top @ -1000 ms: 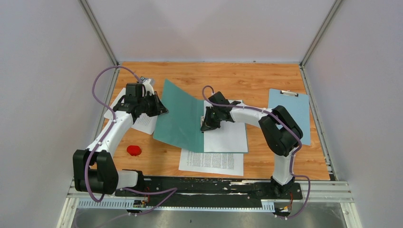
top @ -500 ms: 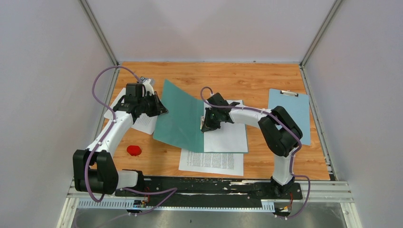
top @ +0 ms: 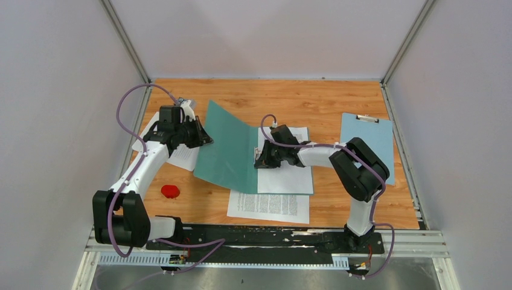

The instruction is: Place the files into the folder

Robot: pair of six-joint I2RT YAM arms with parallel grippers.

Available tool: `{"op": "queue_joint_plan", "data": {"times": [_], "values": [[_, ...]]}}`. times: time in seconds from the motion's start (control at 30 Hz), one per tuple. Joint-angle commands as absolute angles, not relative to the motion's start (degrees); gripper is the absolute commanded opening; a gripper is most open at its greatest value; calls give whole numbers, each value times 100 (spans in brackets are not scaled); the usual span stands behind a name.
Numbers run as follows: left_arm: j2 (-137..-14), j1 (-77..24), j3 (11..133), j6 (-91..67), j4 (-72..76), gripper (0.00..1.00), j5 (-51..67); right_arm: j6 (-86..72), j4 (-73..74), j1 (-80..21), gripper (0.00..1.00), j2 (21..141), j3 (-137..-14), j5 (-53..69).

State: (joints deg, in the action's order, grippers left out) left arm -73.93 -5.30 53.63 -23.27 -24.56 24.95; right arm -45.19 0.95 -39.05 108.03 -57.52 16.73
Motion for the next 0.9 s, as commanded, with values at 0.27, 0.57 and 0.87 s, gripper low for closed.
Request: {"op": "queue_joint_plan", "data": {"times": [0.27, 0.57, 0.87], "values": [[-7332, -589, 5335, -2338, -2177, 0, 2497, -4560, -773, -4012, 2, 11057, -5097, 1605], [-7362, -591, 5360, -2338, -2189, 0, 2462, -4555, -637, -4016, 4, 11008, -5318, 1635], [-7367, -597, 5363, -2329, -2198, 0, 2452, -4623, -635, -4003, 10, 10921, -5471, 1894]]}}
